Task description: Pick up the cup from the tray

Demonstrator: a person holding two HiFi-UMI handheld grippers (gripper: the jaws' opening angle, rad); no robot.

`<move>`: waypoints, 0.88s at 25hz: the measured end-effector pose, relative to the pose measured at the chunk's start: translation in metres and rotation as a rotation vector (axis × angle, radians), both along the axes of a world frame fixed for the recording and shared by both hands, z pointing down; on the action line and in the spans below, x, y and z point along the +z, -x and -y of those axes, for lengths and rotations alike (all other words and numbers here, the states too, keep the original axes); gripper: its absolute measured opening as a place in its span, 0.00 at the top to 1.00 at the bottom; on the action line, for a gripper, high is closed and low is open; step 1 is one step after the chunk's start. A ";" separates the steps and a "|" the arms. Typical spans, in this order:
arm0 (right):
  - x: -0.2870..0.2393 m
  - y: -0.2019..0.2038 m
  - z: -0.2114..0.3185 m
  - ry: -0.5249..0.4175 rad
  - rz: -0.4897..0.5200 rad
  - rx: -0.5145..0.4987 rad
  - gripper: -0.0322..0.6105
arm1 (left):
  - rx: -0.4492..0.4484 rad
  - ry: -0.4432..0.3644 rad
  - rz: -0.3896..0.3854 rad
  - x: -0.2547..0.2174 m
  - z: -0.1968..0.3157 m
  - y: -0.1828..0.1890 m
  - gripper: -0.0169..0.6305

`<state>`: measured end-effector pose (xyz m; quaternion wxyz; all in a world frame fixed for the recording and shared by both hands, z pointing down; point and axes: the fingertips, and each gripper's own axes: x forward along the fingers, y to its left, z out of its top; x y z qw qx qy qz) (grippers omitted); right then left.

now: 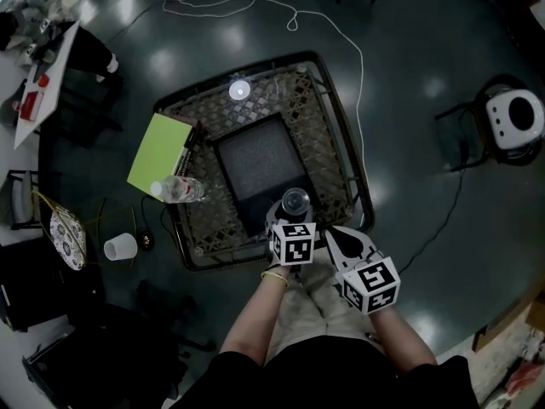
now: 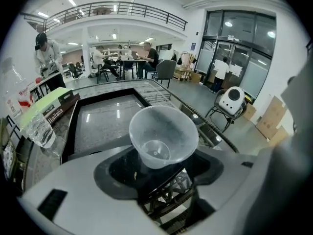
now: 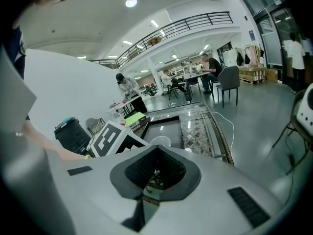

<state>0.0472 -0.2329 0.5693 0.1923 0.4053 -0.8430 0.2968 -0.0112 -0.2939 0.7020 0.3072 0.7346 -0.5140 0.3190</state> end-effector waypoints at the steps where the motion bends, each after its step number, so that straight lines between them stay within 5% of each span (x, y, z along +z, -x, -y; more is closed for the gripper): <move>1: 0.000 0.001 -0.001 0.001 0.000 0.000 0.93 | 0.002 -0.004 0.006 -0.001 0.000 0.000 0.53; 22: -0.024 0.017 -0.021 -0.068 -0.016 -0.013 0.93 | -0.011 -0.093 -0.060 -0.070 -0.041 0.033 0.55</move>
